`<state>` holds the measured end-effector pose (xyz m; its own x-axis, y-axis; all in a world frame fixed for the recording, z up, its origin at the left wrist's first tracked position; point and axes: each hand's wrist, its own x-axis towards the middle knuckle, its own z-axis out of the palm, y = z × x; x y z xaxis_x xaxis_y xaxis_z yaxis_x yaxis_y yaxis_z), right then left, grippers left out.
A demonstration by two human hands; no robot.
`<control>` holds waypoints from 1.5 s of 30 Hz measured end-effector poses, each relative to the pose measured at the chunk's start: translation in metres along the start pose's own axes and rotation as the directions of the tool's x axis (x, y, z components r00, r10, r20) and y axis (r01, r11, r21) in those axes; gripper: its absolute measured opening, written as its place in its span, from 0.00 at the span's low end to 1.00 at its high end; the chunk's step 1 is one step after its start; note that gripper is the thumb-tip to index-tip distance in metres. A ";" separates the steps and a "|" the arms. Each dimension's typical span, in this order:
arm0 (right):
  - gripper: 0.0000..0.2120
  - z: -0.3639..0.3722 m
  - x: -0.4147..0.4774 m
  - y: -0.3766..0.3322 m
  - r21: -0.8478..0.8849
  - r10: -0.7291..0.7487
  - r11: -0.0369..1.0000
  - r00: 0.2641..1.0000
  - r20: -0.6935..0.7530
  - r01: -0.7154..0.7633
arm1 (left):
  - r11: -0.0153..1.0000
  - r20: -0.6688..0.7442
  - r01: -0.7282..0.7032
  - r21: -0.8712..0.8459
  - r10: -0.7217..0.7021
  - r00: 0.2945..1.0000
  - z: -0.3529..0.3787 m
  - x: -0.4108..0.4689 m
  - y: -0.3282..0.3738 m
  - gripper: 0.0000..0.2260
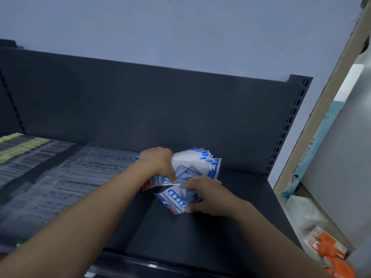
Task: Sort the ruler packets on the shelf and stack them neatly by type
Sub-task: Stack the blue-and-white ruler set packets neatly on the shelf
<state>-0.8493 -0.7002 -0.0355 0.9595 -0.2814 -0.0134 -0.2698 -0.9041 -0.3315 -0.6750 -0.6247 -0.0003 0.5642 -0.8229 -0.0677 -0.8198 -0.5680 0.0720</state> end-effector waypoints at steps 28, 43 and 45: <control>0.20 -0.009 0.011 -0.014 -0.090 -0.007 0.996 0.997 -0.074 0.000 | 0.988 0.032 -0.153 0.004 0.153 0.988 0.000 -0.002 -0.012 0.20; 0.42 0.010 0.025 0.025 -0.199 -0.054 0.972 0.700 -0.712 -0.128 | 0.969 0.108 -0.244 -0.041 0.247 0.963 -0.005 -0.011 -0.017 0.28; 0.45 0.004 0.017 0.034 0.066 0.148 0.986 0.626 -0.765 -0.153 | 0.975 0.115 -0.222 -0.017 0.222 0.968 -0.003 -0.011 -0.015 0.31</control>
<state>-0.8421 -0.7348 -0.0505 0.4988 -0.5565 0.6644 -0.4073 -0.8272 -0.3871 -0.6682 -0.6071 0.0026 0.3530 -0.9211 -0.1642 -0.9227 -0.3718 0.1018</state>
